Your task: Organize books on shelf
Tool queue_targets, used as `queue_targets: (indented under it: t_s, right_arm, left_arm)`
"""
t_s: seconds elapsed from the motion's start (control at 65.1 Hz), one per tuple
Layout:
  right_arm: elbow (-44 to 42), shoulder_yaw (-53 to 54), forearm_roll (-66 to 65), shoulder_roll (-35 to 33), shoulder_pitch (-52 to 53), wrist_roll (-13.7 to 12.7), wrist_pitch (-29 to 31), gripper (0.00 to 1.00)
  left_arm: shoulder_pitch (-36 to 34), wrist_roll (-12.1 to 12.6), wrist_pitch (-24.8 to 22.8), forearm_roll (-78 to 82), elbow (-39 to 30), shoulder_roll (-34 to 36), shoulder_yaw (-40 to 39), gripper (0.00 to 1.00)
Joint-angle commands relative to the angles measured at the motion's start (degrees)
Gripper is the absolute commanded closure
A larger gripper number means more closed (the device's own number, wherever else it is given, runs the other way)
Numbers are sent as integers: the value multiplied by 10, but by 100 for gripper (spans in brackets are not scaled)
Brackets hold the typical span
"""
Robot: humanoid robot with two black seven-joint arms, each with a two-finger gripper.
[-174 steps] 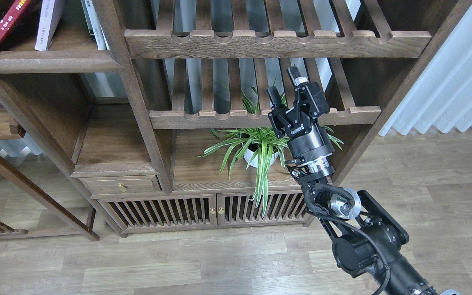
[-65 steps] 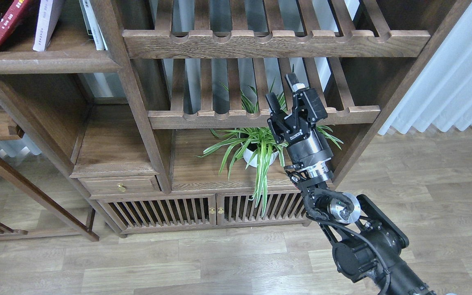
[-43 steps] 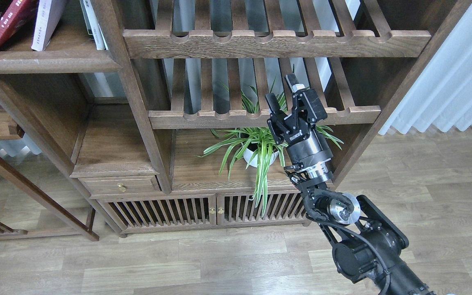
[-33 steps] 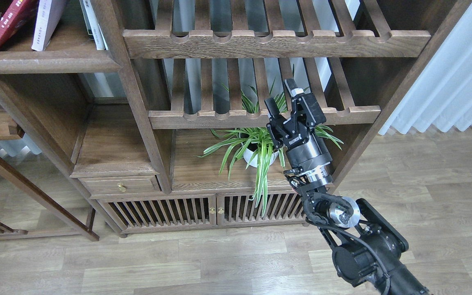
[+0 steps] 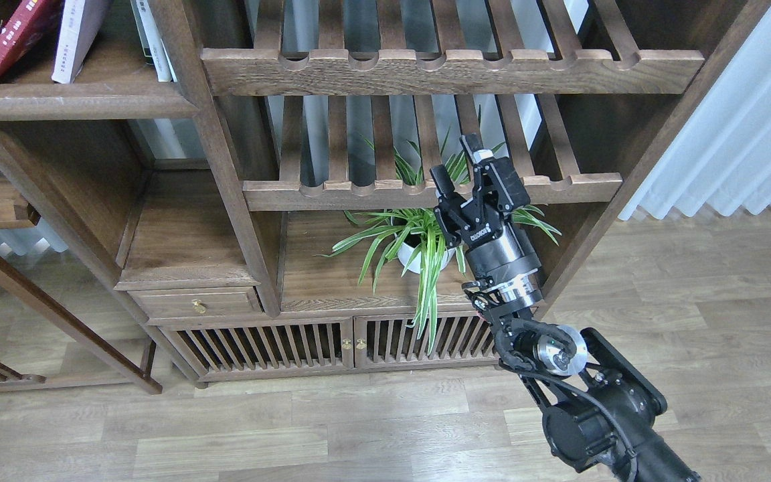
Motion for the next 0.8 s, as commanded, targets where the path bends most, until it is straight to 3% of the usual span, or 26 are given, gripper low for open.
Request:
queue_targets:
  t_s: [0.0,0.215,0.323,0.538,0.784]
  right_arm:
    - [0,0,0,0,0,0,0,17]
    - [0,-1,0,0,-1,0,0,17]
    - [0,0,0,0,0,0,0,17]
    - [0,0,0,0,0,0,0,17]
    - [0,-1,-3,0,0,0,0,17]
  left_arm:
    - [0,-1,-1,8,4,-2,4,100]
    - [7,-15,-2,7,5,-6,8,94]
    - [11,-32,-3,7,14,-7,8,75]
    - [11,-46,-5,0,23,-21,7,65]
    - [10,-59,-5,-12,19,-37,-8,62]
